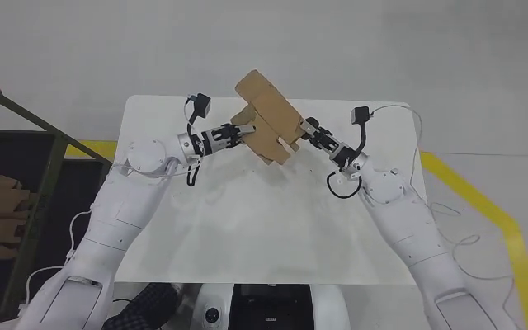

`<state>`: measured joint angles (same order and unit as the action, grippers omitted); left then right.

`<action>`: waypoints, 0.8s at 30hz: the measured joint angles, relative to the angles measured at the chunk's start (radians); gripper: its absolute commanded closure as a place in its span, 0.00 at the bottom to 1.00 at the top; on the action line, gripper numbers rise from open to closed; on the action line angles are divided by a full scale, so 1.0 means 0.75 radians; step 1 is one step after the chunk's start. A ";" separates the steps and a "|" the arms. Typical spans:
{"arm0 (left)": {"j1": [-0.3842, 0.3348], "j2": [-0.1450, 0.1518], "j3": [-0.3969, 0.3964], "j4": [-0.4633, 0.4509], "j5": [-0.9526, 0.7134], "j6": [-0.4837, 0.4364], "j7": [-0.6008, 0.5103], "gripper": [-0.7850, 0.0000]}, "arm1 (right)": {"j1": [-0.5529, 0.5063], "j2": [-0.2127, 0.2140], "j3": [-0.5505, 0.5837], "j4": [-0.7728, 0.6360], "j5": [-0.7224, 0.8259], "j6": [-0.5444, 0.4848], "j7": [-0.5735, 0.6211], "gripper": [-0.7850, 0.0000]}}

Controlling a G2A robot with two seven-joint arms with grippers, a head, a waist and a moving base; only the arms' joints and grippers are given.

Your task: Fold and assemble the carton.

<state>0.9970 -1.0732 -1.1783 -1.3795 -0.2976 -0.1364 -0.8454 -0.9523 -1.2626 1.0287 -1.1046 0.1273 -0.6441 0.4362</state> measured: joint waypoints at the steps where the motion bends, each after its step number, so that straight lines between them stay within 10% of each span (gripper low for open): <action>1: 0.000 0.000 -0.002 0.000 -0.003 -0.003 0.001 0.98 | -0.002 0.000 0.004 0.001 0.009 -0.011 -0.001 0.00; 11: 0.000 0.008 -0.054 0.008 -0.001 -0.104 -0.043 1.00 | 0.009 0.010 0.052 0.065 0.125 -0.183 0.172 0.00; 24: -0.188 0.032 -0.066 0.223 -0.062 -0.241 -0.623 1.00 | 0.141 0.028 0.038 0.268 0.447 -0.181 0.796 0.00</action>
<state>0.8562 -1.0492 -1.2278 -1.2126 -0.3444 -0.3175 -1.3130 -0.8464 -1.2419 1.0569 -0.9036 0.4627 -0.7797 1.0336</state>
